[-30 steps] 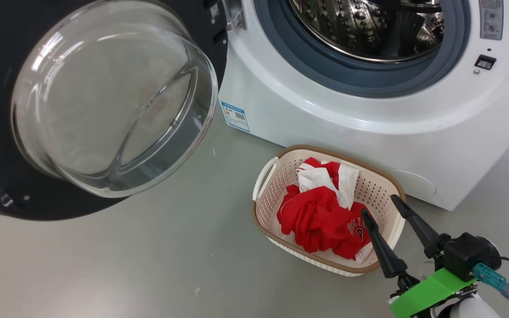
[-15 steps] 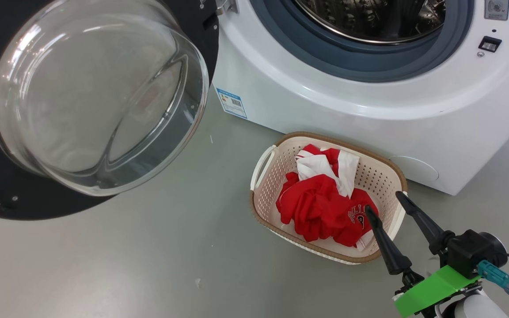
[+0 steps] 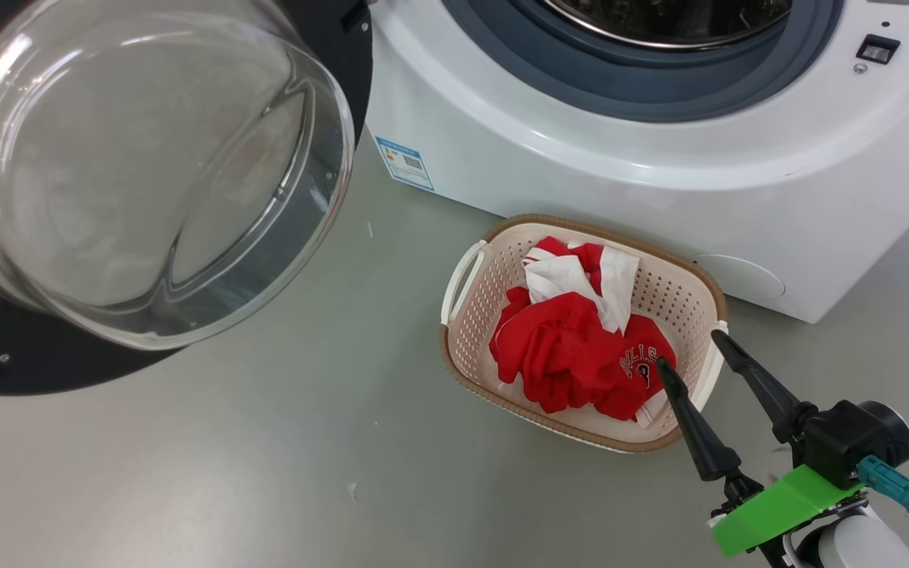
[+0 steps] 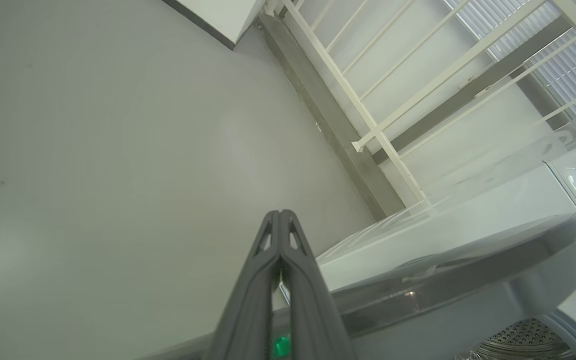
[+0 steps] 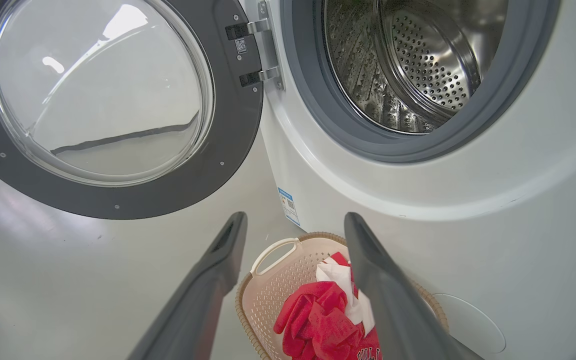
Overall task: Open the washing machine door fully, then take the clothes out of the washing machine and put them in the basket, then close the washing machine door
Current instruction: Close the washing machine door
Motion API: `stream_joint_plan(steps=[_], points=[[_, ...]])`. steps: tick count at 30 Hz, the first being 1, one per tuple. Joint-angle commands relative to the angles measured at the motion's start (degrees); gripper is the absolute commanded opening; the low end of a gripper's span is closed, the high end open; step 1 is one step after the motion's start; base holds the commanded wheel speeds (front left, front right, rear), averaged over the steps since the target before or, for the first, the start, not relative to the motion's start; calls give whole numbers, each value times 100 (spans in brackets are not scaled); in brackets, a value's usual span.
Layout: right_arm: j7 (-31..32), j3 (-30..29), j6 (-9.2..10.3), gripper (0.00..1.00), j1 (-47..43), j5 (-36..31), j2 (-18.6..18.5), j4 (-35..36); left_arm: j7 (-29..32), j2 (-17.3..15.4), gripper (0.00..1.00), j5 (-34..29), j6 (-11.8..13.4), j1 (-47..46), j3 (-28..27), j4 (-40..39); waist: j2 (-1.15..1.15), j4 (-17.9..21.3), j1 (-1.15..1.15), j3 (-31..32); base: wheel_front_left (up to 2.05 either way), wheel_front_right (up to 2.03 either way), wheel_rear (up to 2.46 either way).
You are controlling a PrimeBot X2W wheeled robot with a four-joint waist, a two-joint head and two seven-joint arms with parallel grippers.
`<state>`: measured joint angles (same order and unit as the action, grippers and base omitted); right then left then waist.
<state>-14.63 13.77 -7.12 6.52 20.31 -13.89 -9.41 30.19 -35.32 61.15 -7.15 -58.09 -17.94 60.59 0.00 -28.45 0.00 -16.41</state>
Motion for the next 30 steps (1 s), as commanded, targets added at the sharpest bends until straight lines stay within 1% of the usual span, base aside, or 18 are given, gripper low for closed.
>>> stream_joint_plan(steps=[1,5,7,11,14,17,25,30], points=[[-37,135,-36,100,148,-58,-15,152,185,-407,0,52,-34,-40,-45,-101,0,22,0,-35,0,0,0],[-37,140,-36,100,164,-72,-19,153,635,-371,0,227,-34,38,-43,-105,0,32,0,-73,0,0,0],[-37,141,-36,100,171,-73,-23,152,723,-362,0,267,-34,61,-43,-128,0,30,0,-80,0,0,0],[-37,125,-36,100,192,-71,-29,147,1126,-280,0,433,-34,155,-12,-268,0,4,0,-80,0,0,0],[-37,124,-36,100,200,-71,-13,140,1359,-277,0,499,-34,254,37,-414,0,-4,0,-50,0,0,0],[-37,113,-36,100,208,-71,4,134,1702,-249,0,541,-34,427,188,-674,0,-9,0,-8,0,0,0],[-37,-3,-36,100,123,-62,58,148,2439,-192,0,1004,-34,942,340,-1551,0,-31,0,163,0,0,0],[-37,-49,-36,100,29,-51,84,163,2890,-172,0,1403,-34,1198,421,-2138,0,-19,0,292,0,0,0]])
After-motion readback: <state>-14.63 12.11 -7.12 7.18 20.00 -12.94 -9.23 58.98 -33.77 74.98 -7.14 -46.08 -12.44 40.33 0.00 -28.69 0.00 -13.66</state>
